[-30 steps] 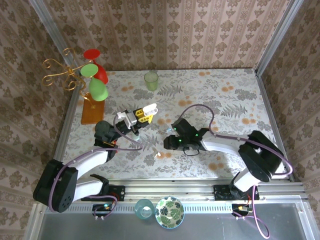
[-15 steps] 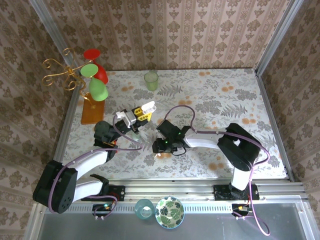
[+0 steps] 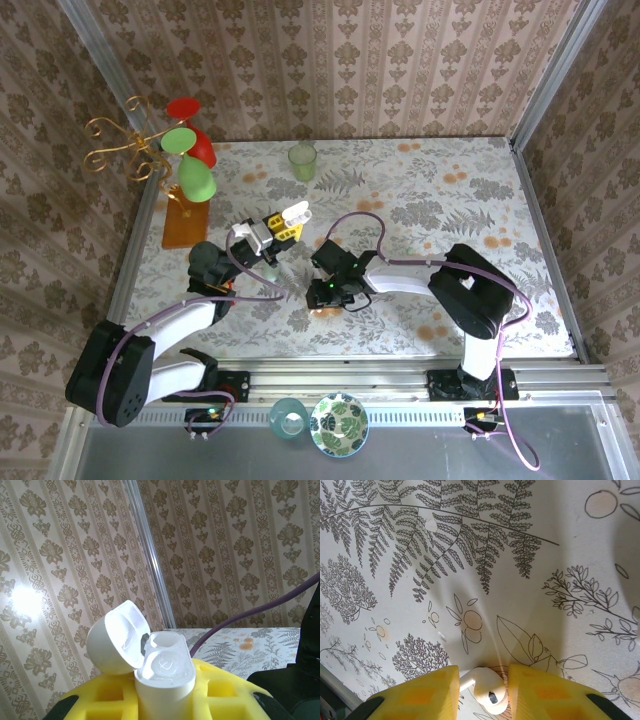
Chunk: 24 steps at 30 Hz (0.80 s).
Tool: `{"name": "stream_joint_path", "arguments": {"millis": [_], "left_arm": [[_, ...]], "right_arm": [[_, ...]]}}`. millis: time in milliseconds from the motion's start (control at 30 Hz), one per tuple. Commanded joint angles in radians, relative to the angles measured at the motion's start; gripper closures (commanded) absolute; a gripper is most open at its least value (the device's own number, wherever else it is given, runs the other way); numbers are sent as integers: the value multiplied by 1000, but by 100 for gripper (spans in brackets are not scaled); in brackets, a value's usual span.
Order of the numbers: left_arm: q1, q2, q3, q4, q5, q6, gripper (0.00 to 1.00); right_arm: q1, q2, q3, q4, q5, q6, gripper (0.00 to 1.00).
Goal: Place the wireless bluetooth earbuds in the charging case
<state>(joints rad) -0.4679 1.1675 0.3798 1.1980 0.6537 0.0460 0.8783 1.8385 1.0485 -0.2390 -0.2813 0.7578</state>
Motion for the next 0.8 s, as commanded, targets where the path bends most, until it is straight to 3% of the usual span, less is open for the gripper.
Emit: {"name": "stream_joint_path", "arguments": {"millis": [0,467,767], "left_arm": [[-2,-17,1,5,-3,20,100],[-5,-6,4,5,5,11,100],[-7,-2,26,-77,4,5,100]], "right_arm": [[12,20,18,-42,-26,-18,69],[13,20,9,-49,5,-23,78],[-10,-130,-89,63,102,-53,85]]}}
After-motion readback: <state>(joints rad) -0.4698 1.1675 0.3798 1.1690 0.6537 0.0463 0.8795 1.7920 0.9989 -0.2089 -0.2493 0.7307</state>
